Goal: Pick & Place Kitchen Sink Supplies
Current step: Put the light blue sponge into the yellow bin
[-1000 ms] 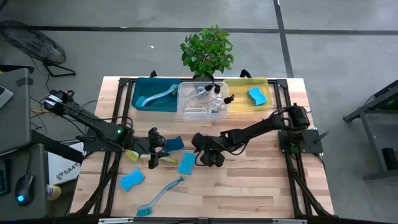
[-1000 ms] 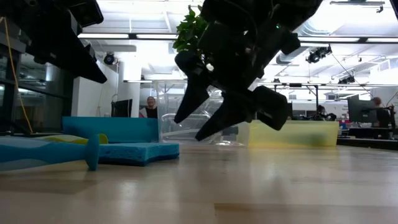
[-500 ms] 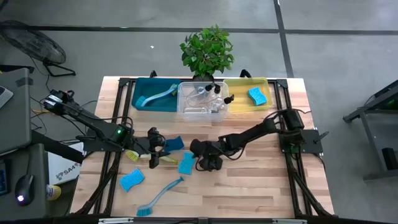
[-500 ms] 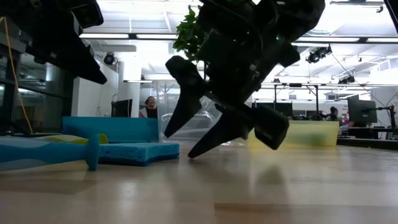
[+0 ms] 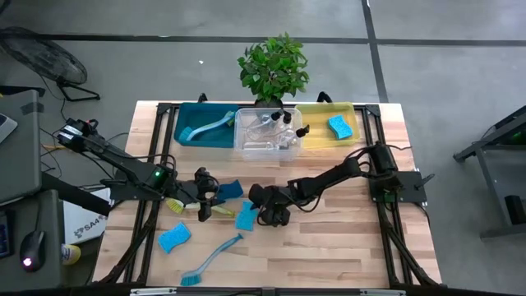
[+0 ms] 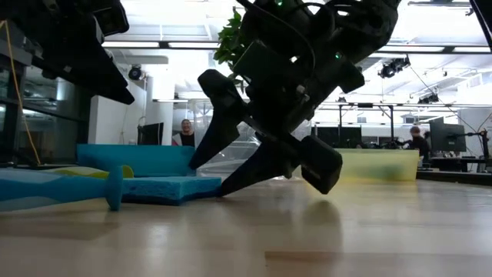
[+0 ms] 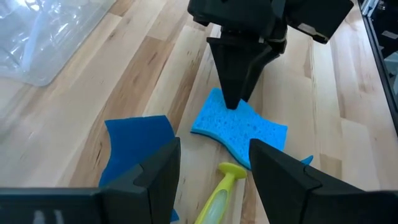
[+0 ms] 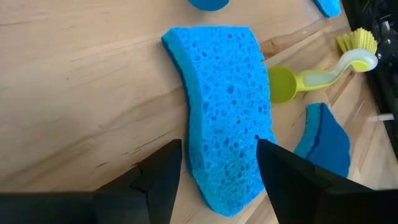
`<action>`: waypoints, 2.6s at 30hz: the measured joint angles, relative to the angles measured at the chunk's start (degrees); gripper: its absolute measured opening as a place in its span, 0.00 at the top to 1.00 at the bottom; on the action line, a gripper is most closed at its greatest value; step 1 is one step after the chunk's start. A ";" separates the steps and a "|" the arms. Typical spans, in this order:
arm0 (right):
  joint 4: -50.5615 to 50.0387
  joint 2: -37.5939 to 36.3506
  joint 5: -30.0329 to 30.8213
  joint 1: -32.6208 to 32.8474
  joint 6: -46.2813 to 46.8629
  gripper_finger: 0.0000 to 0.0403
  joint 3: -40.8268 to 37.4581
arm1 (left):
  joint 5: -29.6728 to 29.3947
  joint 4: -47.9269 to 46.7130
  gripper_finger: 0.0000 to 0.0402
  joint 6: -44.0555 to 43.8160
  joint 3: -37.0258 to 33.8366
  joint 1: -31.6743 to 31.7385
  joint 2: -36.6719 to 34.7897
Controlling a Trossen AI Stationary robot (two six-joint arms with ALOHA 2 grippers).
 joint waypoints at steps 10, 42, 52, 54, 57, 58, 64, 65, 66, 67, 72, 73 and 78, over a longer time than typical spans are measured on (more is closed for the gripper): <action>-0.34 0.59 0.04 -0.99 1.81 0.62 -0.02 | 0.00 -0.01 0.53 -0.18 -0.02 0.00 0.00; -12.45 -8.50 20.13 3.20 24.34 1.00 -0.12 | 0.23 0.24 0.53 -1.51 -0.07 0.00 0.02; -39.85 -20.40 34.77 8.07 51.41 1.00 -0.11 | 0.47 0.10 0.53 -1.51 -0.07 0.00 0.02; -47.35 -22.83 36.84 8.84 59.45 1.00 -0.11 | 0.66 -0.09 0.53 -1.47 -0.07 0.00 0.02; -58.59 -26.06 39.59 8.69 71.86 1.00 -0.11 | 0.63 -0.07 0.53 -1.46 -0.07 0.00 0.02; -62.53 -27.09 40.40 8.26 75.81 1.00 -0.11 | 0.63 -0.04 0.53 -1.46 -0.07 -0.01 0.02; -80.29 -32.03 42.93 5.17 93.75 1.00 -0.15 | 0.61 0.00 0.53 -1.49 -0.07 0.00 0.02; -82.53 -32.79 43.02 4.50 96.03 1.00 -0.15 | 0.61 0.02 0.53 -1.49 -0.07 -0.02 0.02; -84.83 -33.50 43.11 3.70 98.13 1.00 -0.15 | 0.61 0.04 0.53 -1.49 -0.07 -0.01 0.02; -86.82 -34.05 43.37 2.85 100.00 1.00 -0.15 | 0.61 0.00 0.53 -1.49 -0.07 -0.02 0.02; -90.14 -37.29 42.85 -3.41 106.11 1.00 -0.15 | -0.17 -0.05 0.53 -1.40 -0.07 -0.02 0.02; -90.08 -37.70 42.08 -5.12 106.63 1.00 -0.15 | -0.63 -0.05 0.53 -1.39 -0.07 -0.02 0.02; -89.95 -39.04 41.03 -13.83 107.38 1.00 -0.17 | -1.29 -0.07 0.53 -1.31 -0.07 -0.02 0.02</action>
